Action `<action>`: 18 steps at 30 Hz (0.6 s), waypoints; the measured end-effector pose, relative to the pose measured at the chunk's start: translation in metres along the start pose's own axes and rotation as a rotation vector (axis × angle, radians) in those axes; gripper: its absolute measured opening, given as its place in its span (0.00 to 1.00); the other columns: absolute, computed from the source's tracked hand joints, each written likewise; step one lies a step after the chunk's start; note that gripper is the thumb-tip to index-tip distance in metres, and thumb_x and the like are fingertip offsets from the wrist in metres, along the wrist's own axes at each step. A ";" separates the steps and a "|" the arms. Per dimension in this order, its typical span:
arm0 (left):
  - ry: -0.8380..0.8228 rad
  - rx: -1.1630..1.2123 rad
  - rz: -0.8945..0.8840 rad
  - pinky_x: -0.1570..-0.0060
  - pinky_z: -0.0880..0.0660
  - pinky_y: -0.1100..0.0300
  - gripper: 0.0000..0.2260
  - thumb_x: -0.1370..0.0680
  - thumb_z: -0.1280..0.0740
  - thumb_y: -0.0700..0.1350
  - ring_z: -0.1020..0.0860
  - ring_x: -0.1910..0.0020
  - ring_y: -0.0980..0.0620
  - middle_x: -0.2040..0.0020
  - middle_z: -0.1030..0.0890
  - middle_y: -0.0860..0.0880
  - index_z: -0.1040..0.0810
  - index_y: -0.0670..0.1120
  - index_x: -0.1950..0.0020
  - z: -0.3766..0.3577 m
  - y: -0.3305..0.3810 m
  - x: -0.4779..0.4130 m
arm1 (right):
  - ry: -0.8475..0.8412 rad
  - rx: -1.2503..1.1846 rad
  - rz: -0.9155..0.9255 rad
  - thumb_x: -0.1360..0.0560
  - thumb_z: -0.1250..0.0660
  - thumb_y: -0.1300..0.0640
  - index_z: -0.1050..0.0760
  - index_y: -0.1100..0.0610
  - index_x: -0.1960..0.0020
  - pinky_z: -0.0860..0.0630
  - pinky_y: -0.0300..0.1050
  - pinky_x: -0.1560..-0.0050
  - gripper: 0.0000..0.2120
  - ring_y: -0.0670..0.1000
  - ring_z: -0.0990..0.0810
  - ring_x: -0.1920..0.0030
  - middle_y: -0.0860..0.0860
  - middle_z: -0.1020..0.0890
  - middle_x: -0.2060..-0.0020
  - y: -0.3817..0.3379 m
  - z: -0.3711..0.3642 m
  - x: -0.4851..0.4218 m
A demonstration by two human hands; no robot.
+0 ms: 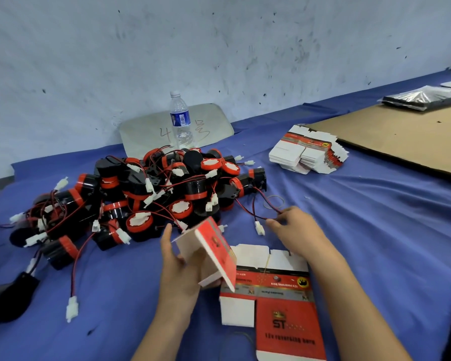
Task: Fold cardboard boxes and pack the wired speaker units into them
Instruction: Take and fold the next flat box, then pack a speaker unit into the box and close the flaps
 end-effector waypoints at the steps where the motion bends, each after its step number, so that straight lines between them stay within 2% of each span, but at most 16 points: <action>1: 0.002 -0.004 0.021 0.69 0.23 0.63 0.25 0.20 0.36 0.40 0.17 0.62 0.60 0.55 0.18 0.50 0.40 0.63 0.32 0.002 -0.001 -0.001 | 0.090 -0.041 0.011 0.21 0.37 0.51 0.24 0.57 0.55 0.29 0.48 0.44 0.11 0.58 0.24 0.42 0.53 0.22 0.45 -0.002 0.008 -0.001; 2: 0.006 -0.018 0.026 0.71 0.24 0.66 0.25 0.20 0.36 0.43 0.18 0.64 0.61 0.55 0.18 0.52 0.41 0.67 0.32 0.002 0.000 -0.001 | 0.202 -0.153 0.040 0.21 0.37 0.53 0.22 0.57 0.51 0.30 0.48 0.38 0.09 0.55 0.24 0.40 0.51 0.22 0.43 -0.003 0.018 0.000; 3: 0.000 -0.051 0.001 0.72 0.25 0.69 0.24 0.21 0.36 0.47 0.18 0.63 0.62 0.53 0.19 0.54 0.41 0.68 0.33 0.001 0.001 -0.001 | 0.307 -0.323 0.093 0.21 0.37 0.57 0.20 0.57 0.47 0.31 0.42 0.37 0.08 0.52 0.25 0.39 0.49 0.22 0.43 -0.007 0.029 0.004; 4: -0.006 -0.090 -0.023 0.70 0.25 0.70 0.23 0.22 0.35 0.53 0.20 0.59 0.64 0.50 0.20 0.59 0.40 0.68 0.32 0.000 0.003 0.000 | 0.386 -0.519 0.173 0.21 0.38 0.61 0.20 0.57 0.46 0.32 0.32 0.40 0.08 0.49 0.24 0.39 0.47 0.22 0.45 -0.014 0.040 0.011; 5: -0.018 -0.112 -0.054 0.66 0.24 0.69 0.23 0.25 0.34 0.59 0.21 0.56 0.66 0.47 0.22 0.64 0.38 0.69 0.33 -0.001 0.004 0.000 | 0.437 -0.701 0.268 0.20 0.40 0.65 0.21 0.55 0.47 0.33 0.27 0.43 0.11 0.45 0.24 0.39 0.45 0.22 0.45 -0.022 0.050 0.019; 6: -0.030 -0.125 -0.068 0.61 0.23 0.67 0.25 0.28 0.33 0.64 0.22 0.53 0.67 0.46 0.24 0.67 0.36 0.68 0.33 -0.002 0.005 0.001 | 0.476 -0.839 0.358 0.20 0.42 0.68 0.21 0.55 0.46 0.33 0.27 0.42 0.13 0.42 0.25 0.39 0.45 0.22 0.44 -0.029 0.059 0.027; 7: -0.049 -0.117 -0.066 0.57 0.21 0.61 0.28 0.32 0.33 0.66 0.22 0.50 0.65 0.44 0.24 0.67 0.35 0.67 0.32 -0.002 0.004 0.001 | 0.514 -0.939 0.432 0.20 0.43 0.68 0.22 0.56 0.43 0.33 0.32 0.38 0.15 0.42 0.26 0.37 0.44 0.22 0.42 -0.034 0.067 0.034; 9: -0.074 -0.075 -0.036 0.53 0.19 0.50 0.31 0.35 0.33 0.63 0.21 0.48 0.59 0.43 0.24 0.66 0.33 0.66 0.32 -0.003 0.003 0.002 | 0.552 -1.114 0.516 0.20 0.44 0.66 0.24 0.57 0.37 0.32 0.49 0.31 0.15 0.47 0.28 0.32 0.39 0.24 0.38 -0.040 0.080 0.046; 11: -0.071 -0.016 -0.016 0.61 0.18 0.50 0.25 0.30 0.32 0.57 0.18 0.54 0.58 0.45 0.22 0.61 0.31 0.66 0.34 -0.003 0.003 0.000 | 0.516 -1.272 0.554 0.19 0.43 0.62 0.28 0.55 0.33 0.32 0.60 0.32 0.16 0.52 0.28 0.32 0.34 0.28 0.35 -0.045 0.092 0.055; 13: -0.034 -0.088 -0.060 0.68 0.20 0.55 0.17 0.24 0.33 0.50 0.19 0.58 0.62 0.46 0.21 0.55 0.28 0.66 0.38 -0.002 0.005 -0.001 | 0.432 -1.364 0.620 0.19 0.44 0.59 0.32 0.50 0.31 0.26 0.62 0.39 0.18 0.55 0.24 0.35 0.34 0.34 0.31 -0.052 0.104 0.064; 15: 0.018 -0.239 -0.157 0.64 0.22 0.58 0.18 0.22 0.34 0.47 0.22 0.56 0.68 0.47 0.22 0.60 0.31 0.71 0.43 0.000 0.009 -0.002 | 0.376 -1.394 0.634 0.20 0.44 0.57 0.33 0.48 0.30 0.19 0.55 0.54 0.19 0.56 0.19 0.42 0.38 0.36 0.29 -0.058 0.112 0.071; 17: 0.063 -0.339 -0.249 0.58 0.26 0.62 0.15 0.23 0.34 0.50 0.25 0.50 0.69 0.46 0.24 0.62 0.31 0.71 0.46 0.000 0.015 0.001 | 0.385 -1.396 0.575 0.22 0.40 0.53 0.30 0.47 0.33 0.23 0.43 0.71 0.18 0.54 0.16 0.53 0.41 0.34 0.30 -0.060 0.112 0.075; 18: 0.089 -0.366 -0.286 0.58 0.27 0.65 0.09 0.24 0.35 0.54 0.26 0.47 0.66 0.46 0.24 0.61 0.29 0.69 0.48 0.001 0.018 0.002 | 0.395 -1.388 0.545 0.24 0.38 0.52 0.29 0.46 0.36 0.27 0.39 0.74 0.17 0.53 0.16 0.58 0.44 0.33 0.30 -0.061 0.109 0.076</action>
Point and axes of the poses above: each hand's wrist, its own x-axis away from the middle knuckle, its own z-axis out of the back of the hand, y = z × x, the point moved 6 cm from there along -x, towards the middle knuckle
